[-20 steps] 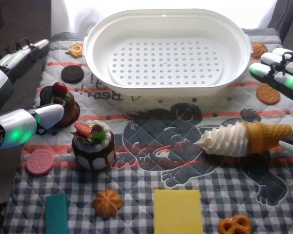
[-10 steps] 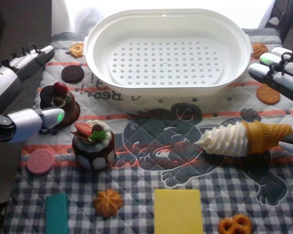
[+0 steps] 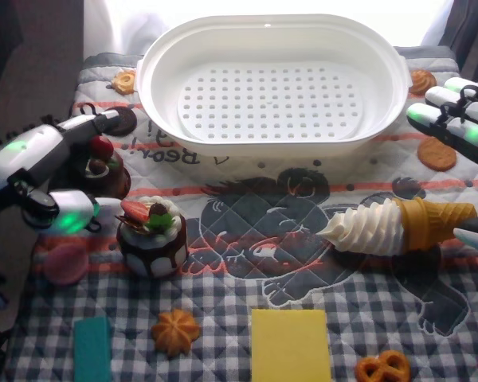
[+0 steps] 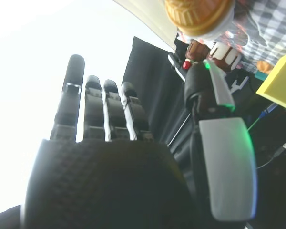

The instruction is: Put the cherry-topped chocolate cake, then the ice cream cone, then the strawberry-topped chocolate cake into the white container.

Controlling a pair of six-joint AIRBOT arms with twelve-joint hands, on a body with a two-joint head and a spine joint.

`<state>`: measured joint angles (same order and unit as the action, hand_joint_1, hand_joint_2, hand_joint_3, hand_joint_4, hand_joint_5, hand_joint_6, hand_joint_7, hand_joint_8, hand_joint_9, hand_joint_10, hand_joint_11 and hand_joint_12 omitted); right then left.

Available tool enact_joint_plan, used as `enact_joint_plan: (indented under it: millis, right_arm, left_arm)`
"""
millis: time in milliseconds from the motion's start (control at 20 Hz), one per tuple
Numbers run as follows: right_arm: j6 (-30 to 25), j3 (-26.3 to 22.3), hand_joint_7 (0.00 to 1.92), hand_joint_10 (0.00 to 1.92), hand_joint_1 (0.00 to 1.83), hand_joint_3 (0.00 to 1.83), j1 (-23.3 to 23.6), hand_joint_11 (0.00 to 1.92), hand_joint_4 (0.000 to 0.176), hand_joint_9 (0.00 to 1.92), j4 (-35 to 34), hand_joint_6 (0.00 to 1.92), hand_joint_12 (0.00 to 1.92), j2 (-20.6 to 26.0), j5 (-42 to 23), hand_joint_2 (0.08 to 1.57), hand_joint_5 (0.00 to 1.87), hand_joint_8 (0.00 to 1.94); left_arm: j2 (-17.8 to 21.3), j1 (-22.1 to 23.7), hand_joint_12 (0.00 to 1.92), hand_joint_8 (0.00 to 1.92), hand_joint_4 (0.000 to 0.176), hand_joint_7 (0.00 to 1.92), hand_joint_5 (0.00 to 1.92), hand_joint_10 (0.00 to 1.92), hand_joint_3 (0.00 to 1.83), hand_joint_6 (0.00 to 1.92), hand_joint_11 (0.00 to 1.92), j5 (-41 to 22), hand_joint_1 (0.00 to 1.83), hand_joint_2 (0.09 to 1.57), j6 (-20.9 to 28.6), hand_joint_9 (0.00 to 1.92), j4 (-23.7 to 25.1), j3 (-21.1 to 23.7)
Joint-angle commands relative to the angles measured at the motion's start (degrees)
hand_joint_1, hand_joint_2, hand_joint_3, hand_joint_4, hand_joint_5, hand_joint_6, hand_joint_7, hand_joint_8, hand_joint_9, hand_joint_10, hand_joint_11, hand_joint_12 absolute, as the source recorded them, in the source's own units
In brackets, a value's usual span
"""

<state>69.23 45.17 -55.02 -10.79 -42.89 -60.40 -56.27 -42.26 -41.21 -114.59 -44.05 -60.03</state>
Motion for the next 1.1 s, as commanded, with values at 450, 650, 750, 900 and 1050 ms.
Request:
enact_joint_plan:
  millis: [450, 650, 750, 900, 1050]
  right_arm:
    - [-0.1, 0.1, 0.00, 0.00, 0.65, 0.00, -0.1, 0.00, 0.000, 0.00, 0.2, 0.00, 0.65, 0.0, -7.4, 1.26, 0.00, 0.00]
    - [-0.2, 0.2, 0.00, 0.00, 0.66, 0.00, -0.2, 0.00, 0.000, 0.00, 0.1, 0.00, 0.65, 0.0, -7.6, 1.26, 0.00, 0.00]
    - [-0.2, 0.2, 0.00, 0.00, 0.70, 0.00, -0.2, 0.00, 0.000, 0.00, 0.1, 0.00, 0.45, -0.1, -7.6, 1.26, 0.00, 0.00]
    - [-0.2, 0.5, 0.00, 0.00, 0.69, 0.00, -0.2, 0.00, 0.000, 0.00, 0.1, 0.00, 0.54, -0.4, -7.6, 1.26, 0.00, 0.00]
    - [-0.3, 0.8, 0.00, 0.00, 0.66, 0.00, -0.2, 0.00, 0.000, 0.00, 0.0, 0.00, 0.43, -0.9, -7.6, 1.26, 0.00, 0.00]
  left_arm:
    - [2.1, 6.4, 1.55, 1.31, 0.000, 0.78, 0.73, 1.49, 0.00, 1.23, 0.50, -12.3, 1.35, 1.21, -10.4, 0.76, 3.6, 3.9]
    - [1.5, 13.6, 1.57, 1.26, 0.000, 0.82, 0.77, 1.47, 0.00, 1.20, 0.52, -9.7, 1.35, 1.20, -10.4, 0.75, 7.9, 2.8]
    - [-0.2, 17.2, 1.63, 1.21, 0.000, 0.85, 0.81, 1.48, 0.00, 1.14, 0.55, -6.6, 1.35, 1.18, -10.4, 0.75, 7.6, 0.3]
    - [-4.0, 21.9, 1.69, 1.21, 0.000, 0.81, 0.91, 1.11, 0.00, 1.16, 0.32, -0.2, 1.20, 1.18, -10.4, 0.66, 5.8, -4.9]
    - [-8.2, 24.3, 1.68, 1.17, 0.000, 0.86, 0.88, 1.46, 0.00, 1.08, 0.57, 5.5, 1.35, 1.17, -10.5, 0.77, 2.3, -10.5]
